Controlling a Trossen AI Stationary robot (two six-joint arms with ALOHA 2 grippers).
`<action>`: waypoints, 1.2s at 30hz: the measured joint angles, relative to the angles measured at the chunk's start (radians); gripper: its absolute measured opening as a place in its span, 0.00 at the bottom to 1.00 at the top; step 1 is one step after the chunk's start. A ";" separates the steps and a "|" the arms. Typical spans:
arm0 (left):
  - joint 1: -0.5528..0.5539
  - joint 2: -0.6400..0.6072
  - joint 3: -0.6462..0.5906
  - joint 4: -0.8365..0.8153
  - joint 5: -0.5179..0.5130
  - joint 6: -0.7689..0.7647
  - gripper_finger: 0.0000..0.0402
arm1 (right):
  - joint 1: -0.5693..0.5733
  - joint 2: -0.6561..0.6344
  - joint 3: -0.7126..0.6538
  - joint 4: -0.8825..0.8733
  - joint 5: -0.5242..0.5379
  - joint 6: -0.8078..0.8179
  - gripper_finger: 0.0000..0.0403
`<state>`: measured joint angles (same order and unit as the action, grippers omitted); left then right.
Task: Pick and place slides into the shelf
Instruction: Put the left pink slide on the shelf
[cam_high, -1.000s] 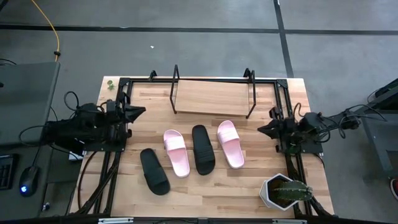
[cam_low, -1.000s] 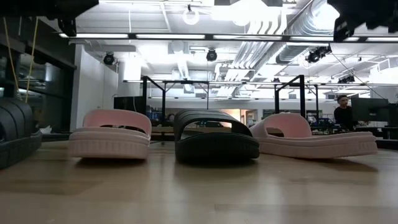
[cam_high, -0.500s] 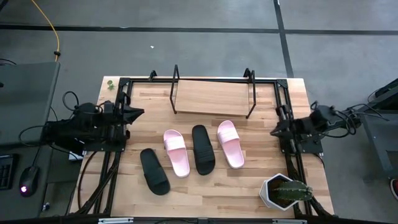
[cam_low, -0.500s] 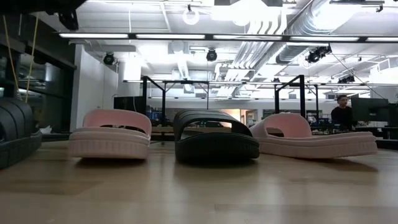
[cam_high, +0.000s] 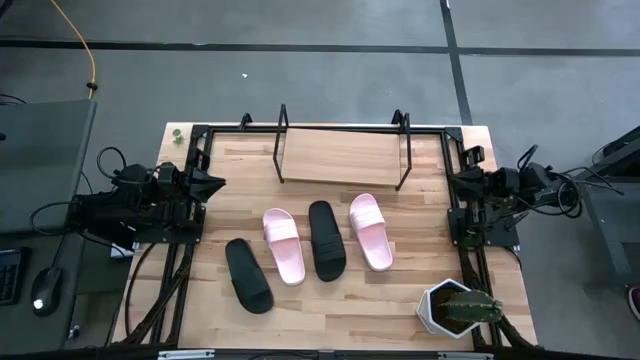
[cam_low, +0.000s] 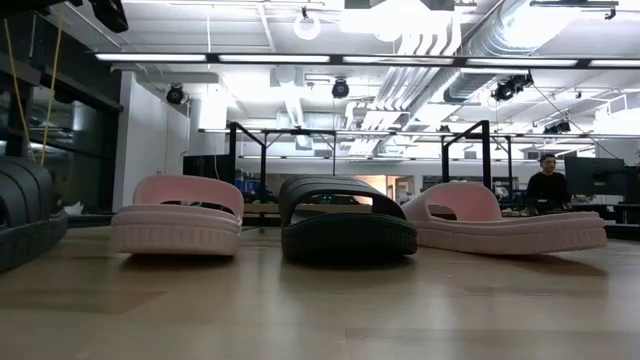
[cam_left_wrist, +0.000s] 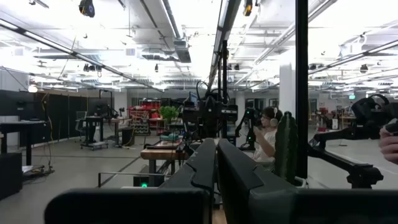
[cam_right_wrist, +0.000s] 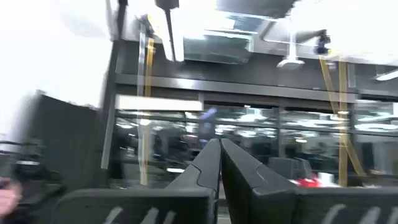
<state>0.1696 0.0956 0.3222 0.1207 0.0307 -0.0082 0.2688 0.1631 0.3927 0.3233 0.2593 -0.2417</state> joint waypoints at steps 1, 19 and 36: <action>0.000 0.000 0.000 0.001 0.000 0.000 0.02 | 0.000 0.001 0.000 -0.001 0.020 0.004 0.01; 0.000 0.033 -0.002 -0.013 -0.004 -0.079 0.02 | 0.000 0.103 0.004 0.045 0.026 0.076 0.01; 0.000 0.119 -0.001 0.047 -0.023 -0.076 0.02 | 0.000 0.446 0.216 -0.163 0.132 0.095 0.01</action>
<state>0.1699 0.2142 0.3210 0.1680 0.0074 -0.0841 0.2687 0.6086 0.6085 0.1605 0.3917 -0.1471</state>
